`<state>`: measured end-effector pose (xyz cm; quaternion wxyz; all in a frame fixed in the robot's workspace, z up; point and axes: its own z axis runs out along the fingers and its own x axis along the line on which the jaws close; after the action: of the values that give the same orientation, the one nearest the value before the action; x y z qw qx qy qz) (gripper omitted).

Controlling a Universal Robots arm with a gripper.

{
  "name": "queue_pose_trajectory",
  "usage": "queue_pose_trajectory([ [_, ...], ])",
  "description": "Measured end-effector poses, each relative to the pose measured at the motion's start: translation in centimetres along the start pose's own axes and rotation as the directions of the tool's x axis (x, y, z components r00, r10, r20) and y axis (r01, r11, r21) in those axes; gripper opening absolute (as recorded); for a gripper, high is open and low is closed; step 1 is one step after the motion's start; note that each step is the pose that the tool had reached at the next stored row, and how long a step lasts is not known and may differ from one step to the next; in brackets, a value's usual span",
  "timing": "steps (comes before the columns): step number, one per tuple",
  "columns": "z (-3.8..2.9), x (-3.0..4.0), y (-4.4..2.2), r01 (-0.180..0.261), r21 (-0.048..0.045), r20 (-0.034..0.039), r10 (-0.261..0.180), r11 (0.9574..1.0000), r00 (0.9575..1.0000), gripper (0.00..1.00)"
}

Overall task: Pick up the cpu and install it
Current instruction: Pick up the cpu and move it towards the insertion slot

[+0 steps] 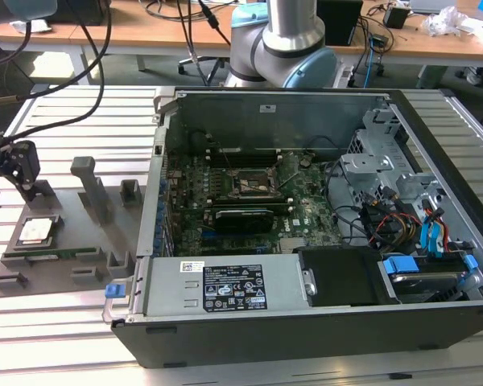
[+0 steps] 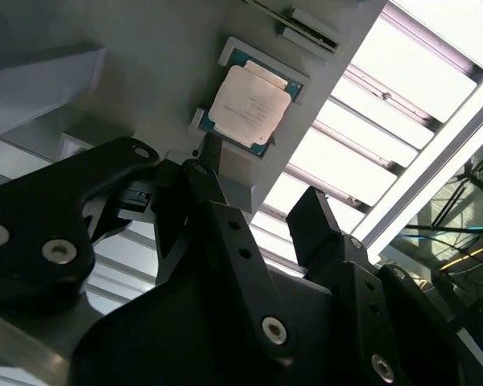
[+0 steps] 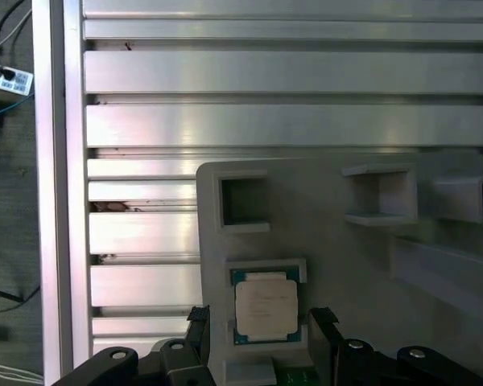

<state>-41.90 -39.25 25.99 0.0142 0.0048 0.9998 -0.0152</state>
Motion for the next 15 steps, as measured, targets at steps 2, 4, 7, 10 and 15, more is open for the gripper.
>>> queue_pose_trajectory([
  [2, 0.15, 0.07, -0.02, 0.000, 0.0000, 0.0000, 0.000, 1.0000, 1.0000, 0.60],
  [4, 0.37, 0.12, -0.11, 0.000, 0.0001, -0.0001, 0.000, 1.0000, 1.0000, 0.60],
  [7, 1.13, 0.13, -0.24, 0.008, -0.0002, 0.0002, -0.008, 1.0000, 1.0000, 0.60],
  [10, 1.83, 0.04, -0.24, 0.016, 0.0014, 0.0003, -0.016, 0.9999, 0.9999, 0.60],
  [15, 2.22, -0.37, -0.23, 0.021, 0.0052, 0.0006, -0.021, 0.9998, 0.9998, 0.60],
])
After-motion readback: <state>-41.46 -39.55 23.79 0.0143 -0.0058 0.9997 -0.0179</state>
